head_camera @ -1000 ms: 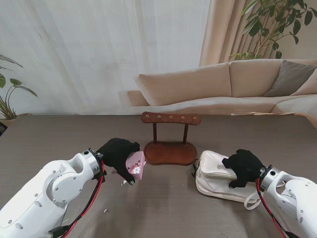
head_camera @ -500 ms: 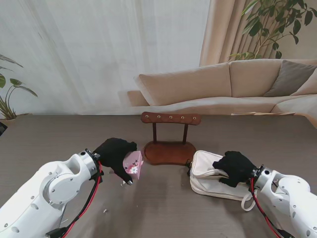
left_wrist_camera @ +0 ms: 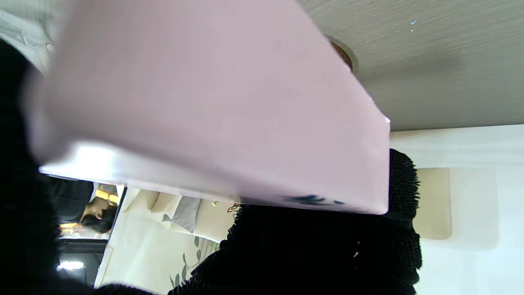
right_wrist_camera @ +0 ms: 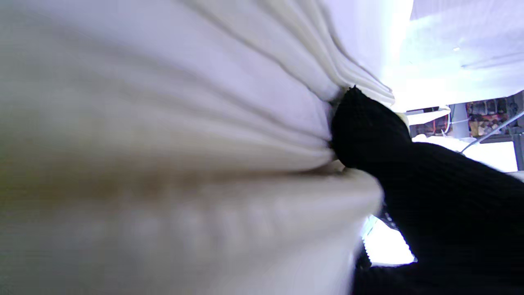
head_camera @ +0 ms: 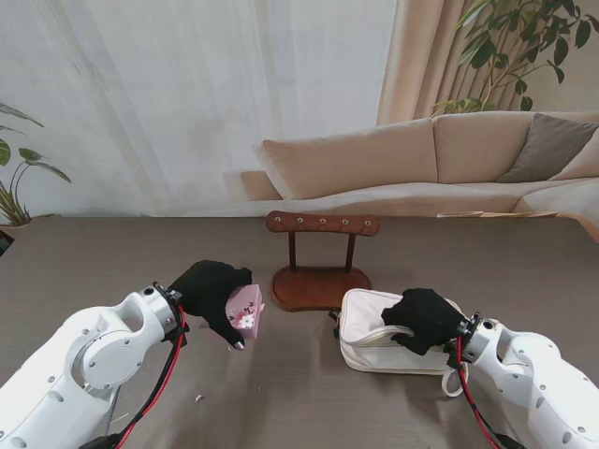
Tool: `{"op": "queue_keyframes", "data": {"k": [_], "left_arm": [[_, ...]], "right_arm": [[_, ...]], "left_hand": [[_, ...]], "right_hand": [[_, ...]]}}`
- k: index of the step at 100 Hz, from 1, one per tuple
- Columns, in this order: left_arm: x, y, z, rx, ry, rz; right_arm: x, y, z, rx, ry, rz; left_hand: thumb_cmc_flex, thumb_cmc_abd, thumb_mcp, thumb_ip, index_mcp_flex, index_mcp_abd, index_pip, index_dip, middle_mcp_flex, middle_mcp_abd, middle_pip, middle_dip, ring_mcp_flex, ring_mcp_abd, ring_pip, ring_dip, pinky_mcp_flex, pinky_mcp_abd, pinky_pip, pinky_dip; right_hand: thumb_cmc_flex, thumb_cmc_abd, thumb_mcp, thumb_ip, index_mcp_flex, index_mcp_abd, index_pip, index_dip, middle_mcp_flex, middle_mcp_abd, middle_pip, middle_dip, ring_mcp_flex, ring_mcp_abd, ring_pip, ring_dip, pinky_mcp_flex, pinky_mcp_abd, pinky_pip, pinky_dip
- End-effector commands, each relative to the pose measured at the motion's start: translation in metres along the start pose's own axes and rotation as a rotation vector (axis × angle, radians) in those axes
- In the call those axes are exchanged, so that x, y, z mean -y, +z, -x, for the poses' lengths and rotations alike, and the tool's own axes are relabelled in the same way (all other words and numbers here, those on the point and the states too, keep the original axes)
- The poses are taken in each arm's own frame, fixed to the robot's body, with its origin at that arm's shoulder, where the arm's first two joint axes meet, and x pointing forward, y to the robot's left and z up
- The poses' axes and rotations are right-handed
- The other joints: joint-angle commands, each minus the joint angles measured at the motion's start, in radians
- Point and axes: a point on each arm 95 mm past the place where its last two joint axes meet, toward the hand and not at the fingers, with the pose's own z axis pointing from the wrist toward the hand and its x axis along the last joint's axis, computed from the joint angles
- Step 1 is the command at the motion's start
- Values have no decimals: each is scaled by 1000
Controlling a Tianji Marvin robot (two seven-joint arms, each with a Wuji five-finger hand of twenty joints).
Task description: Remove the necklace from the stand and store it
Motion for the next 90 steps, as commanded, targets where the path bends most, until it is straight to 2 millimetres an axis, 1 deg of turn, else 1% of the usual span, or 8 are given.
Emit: {"op": "queue_keyframes", "data": {"k": [1, 17, 21, 28, 59, 90], "left_arm": [[1, -1, -1, 1, 3, 11], [1, -2, 0, 5, 3, 7], [0, -2, 0, 7, 4, 7], [0, -4, 2, 13, 4, 6], [1, -18, 9, 53, 17, 0], [0, -29, 16, 83, 22, 0]], "right_arm": [[14, 14, -26, -56, 44, -12], [12, 27, -38, -60, 63, 2], [12, 31, -42, -55, 76, 4], [13, 38, -48, -47, 100, 6], [16, 69, -76, -25, 140, 5], [17, 98, -95, 22, 172, -1]], "left_hand": [[556, 152, 460, 24, 89, -206, 697, 39, 102, -155, 114, 31, 87, -79, 366, 89, 37, -67, 76, 32], [556, 152, 461, 25, 89, -206, 697, 39, 103, -154, 114, 31, 87, -79, 367, 89, 36, -67, 75, 31], [555, 151, 461, 24, 89, -206, 697, 39, 104, -156, 114, 31, 86, -79, 367, 89, 37, -66, 75, 31], [555, 152, 461, 24, 89, -206, 697, 39, 103, -156, 114, 31, 86, -80, 367, 89, 36, -66, 75, 31], [554, 153, 461, 24, 89, -206, 697, 39, 103, -157, 114, 31, 86, -80, 367, 89, 37, -68, 75, 31], [556, 152, 460, 24, 89, -206, 697, 39, 102, -155, 114, 31, 85, -81, 366, 90, 36, -68, 74, 31]], "right_hand": [[72, 59, 145, 78, 70, -324, 135, 51, 48, -69, 36, 13, 91, -48, 83, 18, -42, -53, 0, 32], [69, 60, 144, 76, 68, -325, 134, 50, 47, -72, 36, 11, 93, -55, 83, 19, -40, -54, -1, 33], [70, 60, 144, 76, 66, -324, 134, 50, 45, -70, 35, 11, 92, -47, 82, 20, -40, -55, -1, 33], [71, 61, 144, 76, 64, -323, 133, 50, 45, -70, 35, 11, 92, -50, 82, 20, -39, -55, -1, 34], [69, 62, 143, 73, 60, -322, 132, 49, 42, -70, 34, 10, 92, -51, 82, 22, -38, -54, 2, 38], [71, 61, 143, 72, 55, -315, 128, 50, 40, -66, 32, 9, 91, -48, 80, 23, -38, -52, 2, 41]]}}
